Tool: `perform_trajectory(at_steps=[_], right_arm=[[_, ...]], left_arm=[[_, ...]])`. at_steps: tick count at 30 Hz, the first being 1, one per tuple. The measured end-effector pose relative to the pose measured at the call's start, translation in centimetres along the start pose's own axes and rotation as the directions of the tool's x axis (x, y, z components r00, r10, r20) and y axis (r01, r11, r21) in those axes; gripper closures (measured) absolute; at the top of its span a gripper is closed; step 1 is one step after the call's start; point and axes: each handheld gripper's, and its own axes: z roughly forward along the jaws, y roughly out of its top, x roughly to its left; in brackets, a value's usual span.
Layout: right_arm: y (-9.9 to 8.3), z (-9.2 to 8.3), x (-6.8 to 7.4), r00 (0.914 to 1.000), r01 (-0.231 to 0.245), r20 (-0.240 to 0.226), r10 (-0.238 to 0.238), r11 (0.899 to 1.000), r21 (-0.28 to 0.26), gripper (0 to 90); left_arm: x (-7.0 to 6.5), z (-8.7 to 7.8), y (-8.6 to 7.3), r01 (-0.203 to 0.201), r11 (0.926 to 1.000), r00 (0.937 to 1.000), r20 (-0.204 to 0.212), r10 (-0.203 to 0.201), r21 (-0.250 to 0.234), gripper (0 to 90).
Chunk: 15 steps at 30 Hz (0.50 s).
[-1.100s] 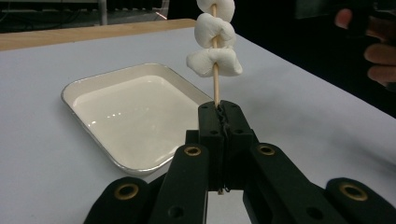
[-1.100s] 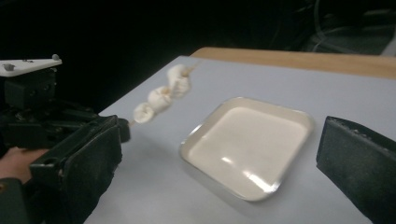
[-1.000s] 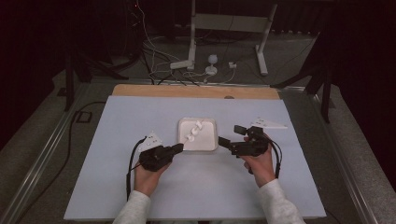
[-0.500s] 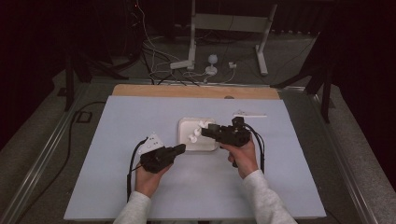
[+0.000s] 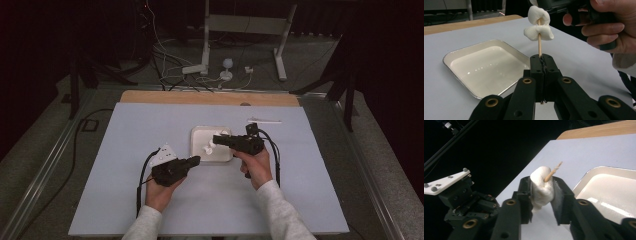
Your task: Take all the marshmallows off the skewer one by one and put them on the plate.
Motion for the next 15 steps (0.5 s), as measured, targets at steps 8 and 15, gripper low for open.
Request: perform_trajectory(at_steps=[8, 15], right_arm=[[0.7, 0.2, 1.6, 0.9950, 0.084, 0.048, -0.087, 0.994, 0.064, 77.8], [1.2, 0.0, 2.4, 0.9917, 0.105, 0.068, -0.109, 0.993, 0.057, 79.2]], left_arm=[[-0.4, 1.0, -0.4, -0.079, 0.9929, 0.9954, -0.046, 0.084, 0.089, 90.0], [-0.4, 0.6, -0.4, -0.099, 0.9917, 0.9924, -0.065, 0.104, 0.083, 90.0]])
